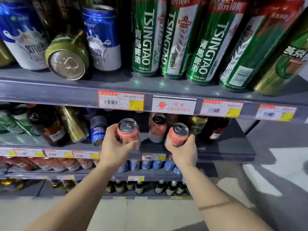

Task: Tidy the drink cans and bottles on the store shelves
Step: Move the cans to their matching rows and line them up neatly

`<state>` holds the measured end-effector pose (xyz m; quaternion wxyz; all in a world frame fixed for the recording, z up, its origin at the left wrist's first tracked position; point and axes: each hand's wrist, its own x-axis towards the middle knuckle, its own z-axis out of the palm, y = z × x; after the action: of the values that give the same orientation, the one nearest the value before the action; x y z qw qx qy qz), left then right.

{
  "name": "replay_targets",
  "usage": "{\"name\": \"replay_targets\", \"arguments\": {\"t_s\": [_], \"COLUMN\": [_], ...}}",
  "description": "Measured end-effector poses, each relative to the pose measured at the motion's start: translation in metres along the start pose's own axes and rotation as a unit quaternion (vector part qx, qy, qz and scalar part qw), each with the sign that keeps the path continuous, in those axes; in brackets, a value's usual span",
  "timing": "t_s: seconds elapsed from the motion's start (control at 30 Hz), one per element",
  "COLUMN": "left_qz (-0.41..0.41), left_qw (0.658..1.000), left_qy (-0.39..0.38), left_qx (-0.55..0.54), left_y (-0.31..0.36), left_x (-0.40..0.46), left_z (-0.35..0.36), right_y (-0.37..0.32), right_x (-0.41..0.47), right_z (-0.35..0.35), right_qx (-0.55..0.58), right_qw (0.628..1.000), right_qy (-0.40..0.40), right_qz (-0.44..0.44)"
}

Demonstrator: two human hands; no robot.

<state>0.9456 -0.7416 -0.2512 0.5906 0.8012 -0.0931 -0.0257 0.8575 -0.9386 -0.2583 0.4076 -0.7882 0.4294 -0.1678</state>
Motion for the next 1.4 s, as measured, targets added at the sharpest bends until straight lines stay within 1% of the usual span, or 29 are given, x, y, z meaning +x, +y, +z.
{"name": "replay_targets", "arguments": {"t_s": [0.17,0.3,0.4,0.47,0.53,0.63,0.67,0.7,0.8,0.83,0.9,1.0,1.07,1.13,1.2,1.23,1.27,1.33,1.4], "left_qz": [-0.028,-0.046,-0.047,-0.053,-0.065,-0.059,-0.053,-0.050,-0.048,-0.038,0.003,0.048,0.080,0.110,0.125,0.128,0.137,0.162,0.163], "left_qw": [0.999,0.998,0.997,0.997,0.998,0.998,0.998,0.998,0.997,0.998,1.000,0.998,0.993,0.979,0.957,0.947,0.939,0.927,0.925], "left_qy": [0.013,0.001,0.009,0.012,-0.002,-0.003,0.005,0.012,0.021,0.019,0.007,-0.025,-0.067,-0.142,-0.225,-0.257,-0.286,-0.333,-0.344], "left_qx": [0.028,0.052,0.056,0.046,0.026,0.014,0.029,0.047,0.058,0.049,0.028,0.034,0.049,0.093,0.138,0.144,0.134,0.062,-0.013], "left_y": [-0.011,-0.021,-0.023,-0.022,-0.021,-0.022,-0.023,-0.024,-0.021,-0.017,-0.003,0.021,0.033,0.038,0.038,0.039,0.041,0.049,0.059], "left_x": [0.032,0.041,0.048,0.052,0.055,0.050,0.045,0.040,0.023,0.019,0.012,0.006,-0.001,-0.011,-0.023,-0.028,-0.034,-0.043,-0.049], "left_z": [0.029,0.048,0.057,0.061,0.063,0.059,0.057,0.054,0.049,0.048,0.047,0.045,0.045,0.048,0.053,0.055,0.056,0.056,0.048], "right_y": [-0.002,0.002,0.009,0.017,0.025,0.029,0.029,0.028,0.024,0.024,0.026,0.031,0.035,0.035,0.028,0.022,0.014,-0.004,-0.020], "right_x": [0.010,0.018,0.016,0.012,0.011,0.024,0.033,0.044,0.073,0.080,0.084,0.068,0.045,0.013,-0.021,-0.037,-0.052,-0.073,-0.083], "right_z": [0.018,0.019,0.014,0.011,0.006,-0.008,-0.013,-0.016,-0.023,-0.024,-0.026,-0.036,-0.046,-0.058,-0.068,-0.071,-0.073,-0.076,-0.082], "right_qx": [-0.023,-0.018,0.007,0.051,0.102,0.124,0.123,0.109,0.073,0.068,0.057,0.074,0.092,0.099,0.103,0.104,0.108,0.119,0.121], "right_qw": [1.000,0.999,0.998,0.996,0.993,0.988,0.987,0.989,0.996,0.997,0.998,0.997,0.995,0.995,0.995,0.994,0.992,0.988,0.983], "right_qy": [-0.007,-0.047,-0.065,-0.070,-0.038,0.072,0.086,0.081,0.015,-0.004,-0.007,0.014,0.021,0.016,-0.012,-0.032,-0.054,-0.088,-0.121], "right_qz": [0.018,0.015,0.014,0.036,0.052,0.059,0.058,0.056,0.040,0.036,0.027,0.017,0.014,0.010,-0.002,-0.013,-0.025,-0.051,-0.073]}}
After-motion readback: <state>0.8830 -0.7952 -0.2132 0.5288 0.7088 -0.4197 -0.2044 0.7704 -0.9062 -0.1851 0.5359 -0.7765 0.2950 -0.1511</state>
